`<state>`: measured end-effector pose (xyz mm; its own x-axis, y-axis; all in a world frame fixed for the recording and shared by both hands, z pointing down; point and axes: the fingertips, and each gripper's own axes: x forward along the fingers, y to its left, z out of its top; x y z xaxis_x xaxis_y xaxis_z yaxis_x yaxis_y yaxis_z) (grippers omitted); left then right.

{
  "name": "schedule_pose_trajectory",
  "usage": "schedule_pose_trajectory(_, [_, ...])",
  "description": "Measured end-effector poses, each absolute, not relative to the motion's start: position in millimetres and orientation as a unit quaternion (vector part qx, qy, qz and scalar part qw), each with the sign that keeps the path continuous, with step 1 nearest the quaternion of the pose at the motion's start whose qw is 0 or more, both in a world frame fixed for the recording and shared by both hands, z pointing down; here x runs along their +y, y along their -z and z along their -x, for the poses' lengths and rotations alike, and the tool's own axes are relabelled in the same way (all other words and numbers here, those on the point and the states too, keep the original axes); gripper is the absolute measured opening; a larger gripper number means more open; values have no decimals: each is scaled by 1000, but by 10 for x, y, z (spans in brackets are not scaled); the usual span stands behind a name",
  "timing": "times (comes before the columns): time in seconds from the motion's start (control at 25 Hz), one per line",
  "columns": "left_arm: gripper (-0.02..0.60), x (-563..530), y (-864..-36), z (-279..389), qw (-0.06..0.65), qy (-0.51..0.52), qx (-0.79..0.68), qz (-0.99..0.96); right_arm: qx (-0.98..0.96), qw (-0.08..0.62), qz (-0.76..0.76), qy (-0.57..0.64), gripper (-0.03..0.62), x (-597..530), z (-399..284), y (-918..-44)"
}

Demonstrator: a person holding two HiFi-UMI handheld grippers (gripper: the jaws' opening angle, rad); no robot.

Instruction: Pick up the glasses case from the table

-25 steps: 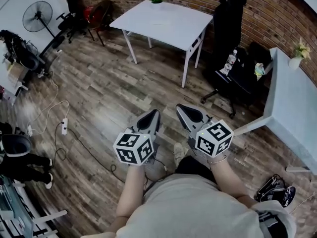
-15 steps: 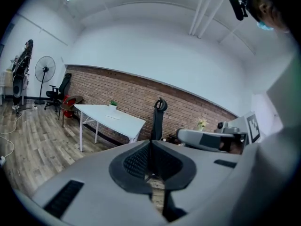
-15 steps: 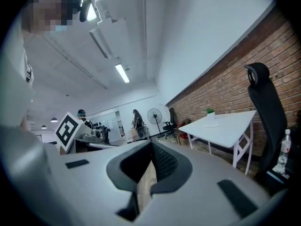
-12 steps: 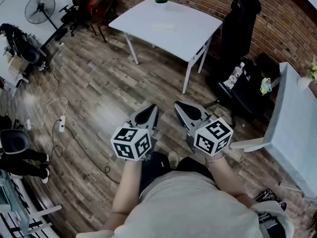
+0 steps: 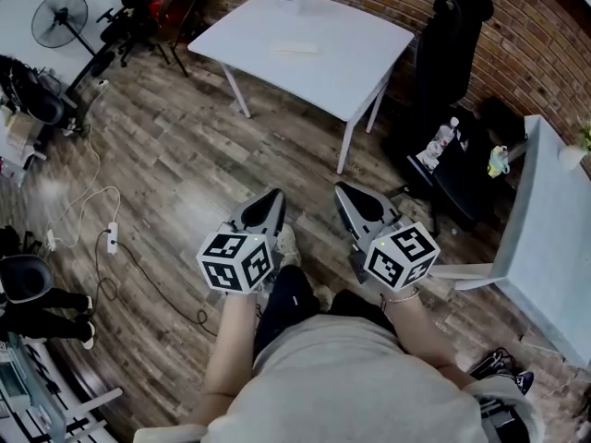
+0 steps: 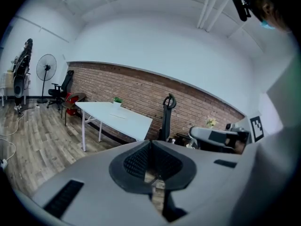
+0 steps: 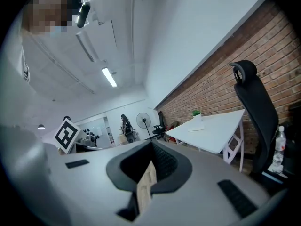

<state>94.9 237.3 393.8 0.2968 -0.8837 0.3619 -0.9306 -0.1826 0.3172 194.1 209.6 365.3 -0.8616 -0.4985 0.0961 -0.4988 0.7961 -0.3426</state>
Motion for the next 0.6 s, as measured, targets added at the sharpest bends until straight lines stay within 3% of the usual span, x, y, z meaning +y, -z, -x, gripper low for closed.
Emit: schedule_pose_trajectory(0.6, [12, 558, -3863, 169, 225, -57, -533, -814, -944, 18, -282, -171, 0, 416, -686, -3604])
